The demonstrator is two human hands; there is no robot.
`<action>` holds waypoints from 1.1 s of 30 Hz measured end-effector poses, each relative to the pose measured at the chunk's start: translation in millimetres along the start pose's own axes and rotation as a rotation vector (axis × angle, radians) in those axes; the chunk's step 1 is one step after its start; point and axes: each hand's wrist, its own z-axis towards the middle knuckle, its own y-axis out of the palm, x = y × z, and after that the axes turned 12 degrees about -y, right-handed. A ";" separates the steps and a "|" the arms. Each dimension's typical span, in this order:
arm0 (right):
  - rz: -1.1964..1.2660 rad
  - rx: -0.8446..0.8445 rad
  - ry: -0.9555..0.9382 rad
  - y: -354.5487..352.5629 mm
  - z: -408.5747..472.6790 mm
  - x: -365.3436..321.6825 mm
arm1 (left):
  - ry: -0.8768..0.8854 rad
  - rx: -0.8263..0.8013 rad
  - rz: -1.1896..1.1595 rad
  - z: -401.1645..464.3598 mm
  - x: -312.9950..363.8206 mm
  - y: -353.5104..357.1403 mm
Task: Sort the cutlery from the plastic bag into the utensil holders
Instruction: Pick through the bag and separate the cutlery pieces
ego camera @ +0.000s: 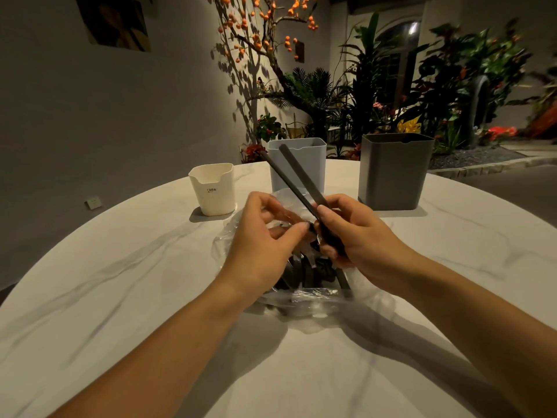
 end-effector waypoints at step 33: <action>-0.376 0.229 -0.484 -13.8 16.8 -20.0 | -0.051 -0.165 0.366 3.2 22.5 -8.6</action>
